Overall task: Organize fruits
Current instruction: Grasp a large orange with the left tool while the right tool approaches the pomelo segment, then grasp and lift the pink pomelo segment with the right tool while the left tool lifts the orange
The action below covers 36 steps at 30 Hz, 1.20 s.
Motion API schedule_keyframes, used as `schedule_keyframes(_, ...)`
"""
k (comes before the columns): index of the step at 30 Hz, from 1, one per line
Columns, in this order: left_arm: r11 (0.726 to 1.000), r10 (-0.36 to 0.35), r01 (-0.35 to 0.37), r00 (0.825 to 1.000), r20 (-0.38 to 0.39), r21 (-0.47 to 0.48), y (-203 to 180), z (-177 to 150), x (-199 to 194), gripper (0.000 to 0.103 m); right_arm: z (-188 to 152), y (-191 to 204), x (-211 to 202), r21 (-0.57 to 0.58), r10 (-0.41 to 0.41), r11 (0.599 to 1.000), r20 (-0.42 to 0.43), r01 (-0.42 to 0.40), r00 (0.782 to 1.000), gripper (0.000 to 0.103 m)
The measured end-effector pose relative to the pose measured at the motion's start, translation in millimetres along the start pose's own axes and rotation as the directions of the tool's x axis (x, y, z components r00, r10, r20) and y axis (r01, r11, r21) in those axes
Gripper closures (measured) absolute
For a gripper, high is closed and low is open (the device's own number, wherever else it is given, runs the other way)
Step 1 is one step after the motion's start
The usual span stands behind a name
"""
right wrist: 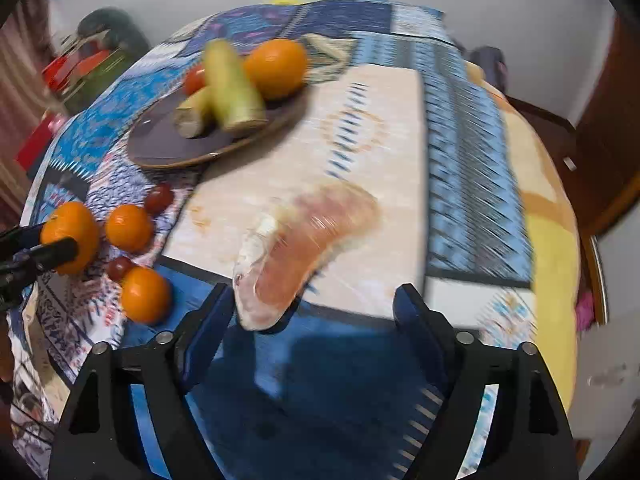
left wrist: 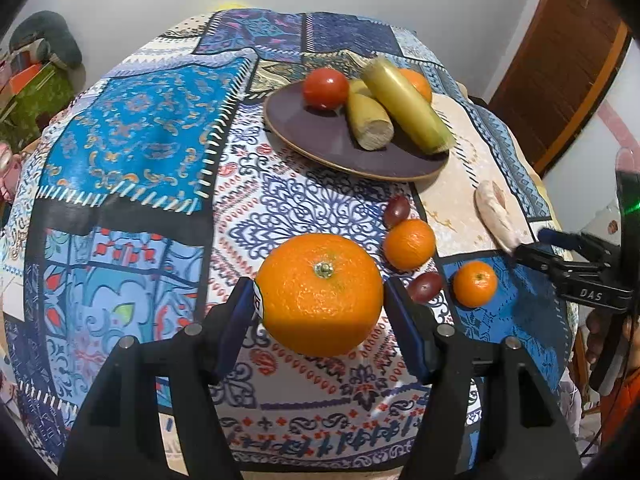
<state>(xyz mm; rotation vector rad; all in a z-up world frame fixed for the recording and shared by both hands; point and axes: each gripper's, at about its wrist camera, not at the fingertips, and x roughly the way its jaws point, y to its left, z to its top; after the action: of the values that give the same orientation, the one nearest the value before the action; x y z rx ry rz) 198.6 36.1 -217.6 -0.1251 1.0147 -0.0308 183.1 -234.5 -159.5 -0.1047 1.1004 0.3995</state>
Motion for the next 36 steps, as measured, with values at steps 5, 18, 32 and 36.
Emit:
schedule_keyframes(5, 1.0, 0.008, -0.008, 1.0, 0.011, -0.017, 6, 2, -5, 0.038, -6, -20, -16, 0.092, 0.05, 0.994, 0.027, -0.052, 0.998, 0.031)
schedule_keyframes(18, 1.0, -0.01, 0.011, 0.999, 0.048, -0.017, 3, 7, -16, 0.038, 28, 4, 34, 0.121, 0.0, 0.993, 0.026, -0.004, 1.0, 0.031)
schedule_keyframes(32, 1.0, -0.012, 0.014, 0.996, 0.092, -0.012, 1, 28, -18, 0.038, 25, 0, 32, 0.107, -0.034, 0.994, 0.064, 0.027, 0.997, 0.059)
schedule_keyframes(36, 1.0, -0.005, 0.005, 0.994, 0.108, -0.003, 1, 38, -21, 0.038, 25, -1, 24, 0.118, -0.007, 0.993, 0.073, -0.002, 0.997, 0.061)
